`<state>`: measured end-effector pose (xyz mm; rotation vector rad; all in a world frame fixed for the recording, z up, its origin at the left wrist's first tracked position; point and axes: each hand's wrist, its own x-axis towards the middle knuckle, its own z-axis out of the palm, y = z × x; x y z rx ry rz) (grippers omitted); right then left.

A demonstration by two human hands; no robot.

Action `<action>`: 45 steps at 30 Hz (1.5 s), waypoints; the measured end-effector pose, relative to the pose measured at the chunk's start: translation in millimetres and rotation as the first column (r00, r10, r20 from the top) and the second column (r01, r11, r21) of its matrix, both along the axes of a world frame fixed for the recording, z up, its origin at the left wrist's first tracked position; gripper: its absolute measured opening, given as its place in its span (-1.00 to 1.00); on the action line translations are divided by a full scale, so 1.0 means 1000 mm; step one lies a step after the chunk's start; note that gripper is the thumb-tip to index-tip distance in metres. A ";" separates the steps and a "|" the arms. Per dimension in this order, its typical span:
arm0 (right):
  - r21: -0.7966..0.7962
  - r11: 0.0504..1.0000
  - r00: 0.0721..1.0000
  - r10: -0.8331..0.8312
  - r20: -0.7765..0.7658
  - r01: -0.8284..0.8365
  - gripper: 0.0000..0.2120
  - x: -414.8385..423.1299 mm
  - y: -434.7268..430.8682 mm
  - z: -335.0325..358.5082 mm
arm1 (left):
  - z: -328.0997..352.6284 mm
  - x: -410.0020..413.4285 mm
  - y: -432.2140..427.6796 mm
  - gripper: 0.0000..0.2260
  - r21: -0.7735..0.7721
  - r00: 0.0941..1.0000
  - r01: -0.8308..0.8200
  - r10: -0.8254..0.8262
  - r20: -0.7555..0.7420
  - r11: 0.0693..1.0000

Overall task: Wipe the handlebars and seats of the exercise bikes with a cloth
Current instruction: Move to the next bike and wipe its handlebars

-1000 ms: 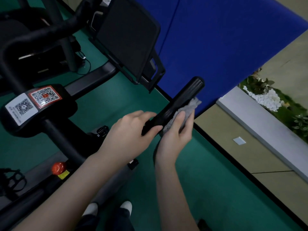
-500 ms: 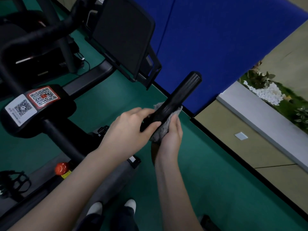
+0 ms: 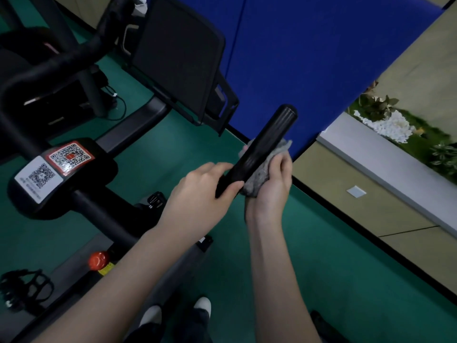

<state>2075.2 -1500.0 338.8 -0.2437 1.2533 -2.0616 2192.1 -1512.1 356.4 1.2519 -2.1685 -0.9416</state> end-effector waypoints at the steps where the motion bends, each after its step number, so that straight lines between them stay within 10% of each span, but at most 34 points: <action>1: 0.009 1.000 0.997 -0.025 -0.079 0.025 -0.66 0.002 0.001 0.000 | 0.000 0.000 0.000 -0.60 -0.005 1.000 0.001 -0.001 0.001 1.000; 16: 0.105 0.984 0.774 -0.044 -0.631 0.141 -0.58 -0.033 -0.021 0.036 | 0.002 0.001 -0.001 -0.64 -0.018 1.000 0.012 -0.012 -0.020 1.000; 22: 0.394 0.918 0.235 0.392 -0.890 -0.037 -0.71 -0.087 -0.024 0.073 | 0.005 0.002 -0.001 -0.64 0.030 1.000 -0.015 0.015 0.004 0.999; 30: 0.741 0.656 -0.610 0.531 -0.588 -0.144 -0.79 -0.113 -0.049 0.128 | 0.010 -0.001 0.002 -0.60 0.111 0.997 -0.081 0.079 0.016 0.991; 37: 0.841 0.527 -0.870 0.352 -0.346 -0.121 -0.87 -0.076 -0.054 0.131 | 0.010 0.000 0.004 -0.65 0.132 0.991 -0.135 0.136 0.004 0.982; 45: 0.840 0.543 -0.932 0.305 -0.197 0.000 -0.77 -0.048 -0.051 0.102 | 0.005 0.000 0.003 -0.65 0.116 0.993 -0.104 0.109 -0.041 0.988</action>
